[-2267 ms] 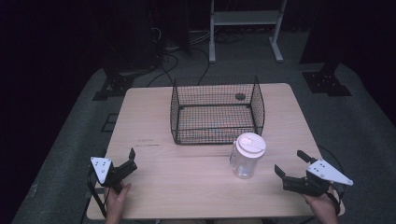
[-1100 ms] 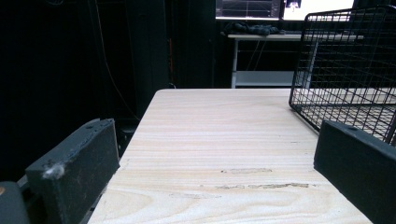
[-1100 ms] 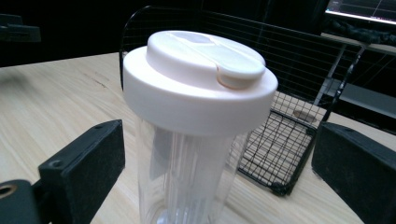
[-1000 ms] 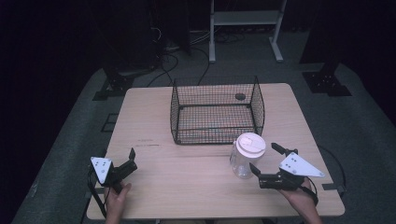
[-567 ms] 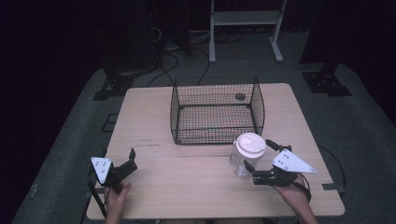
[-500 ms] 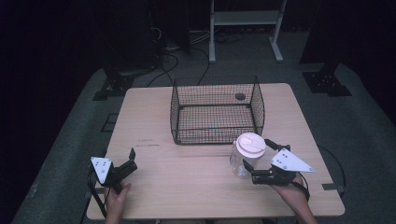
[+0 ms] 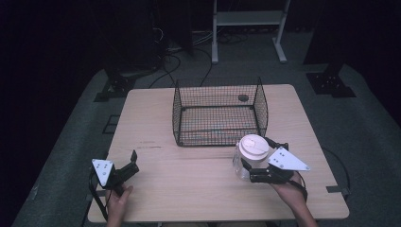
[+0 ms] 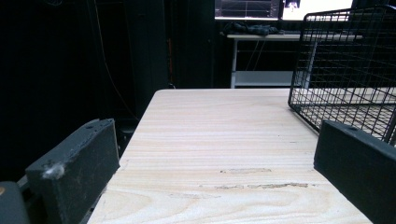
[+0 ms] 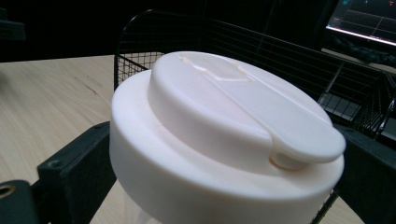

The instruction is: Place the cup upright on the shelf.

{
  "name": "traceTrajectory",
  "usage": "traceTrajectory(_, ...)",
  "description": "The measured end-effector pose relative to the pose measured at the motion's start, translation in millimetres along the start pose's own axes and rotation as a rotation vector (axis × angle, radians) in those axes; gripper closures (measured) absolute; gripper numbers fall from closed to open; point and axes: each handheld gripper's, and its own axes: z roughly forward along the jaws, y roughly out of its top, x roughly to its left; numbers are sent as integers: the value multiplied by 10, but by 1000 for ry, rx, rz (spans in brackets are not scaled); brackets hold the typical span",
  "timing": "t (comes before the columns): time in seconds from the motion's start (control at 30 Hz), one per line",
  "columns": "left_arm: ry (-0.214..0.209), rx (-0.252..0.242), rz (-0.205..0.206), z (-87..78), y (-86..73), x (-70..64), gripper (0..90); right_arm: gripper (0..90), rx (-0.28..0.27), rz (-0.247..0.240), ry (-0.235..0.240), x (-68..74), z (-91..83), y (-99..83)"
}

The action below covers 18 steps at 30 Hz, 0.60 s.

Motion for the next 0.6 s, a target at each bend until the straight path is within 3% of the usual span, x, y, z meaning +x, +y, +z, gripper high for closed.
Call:
traceTrajectory(0.37,1,0,0,1,0,1,0,43,5,3,-10,9,-5,5)
traceTrajectory(0.47,1,0,0,1,0,1,0,43,-1,28,-4,-15,-7,27)
traceTrajectory(0.6,1,0,-1,1,0,1,0,43,-10,16,-14,-12,-15,70)
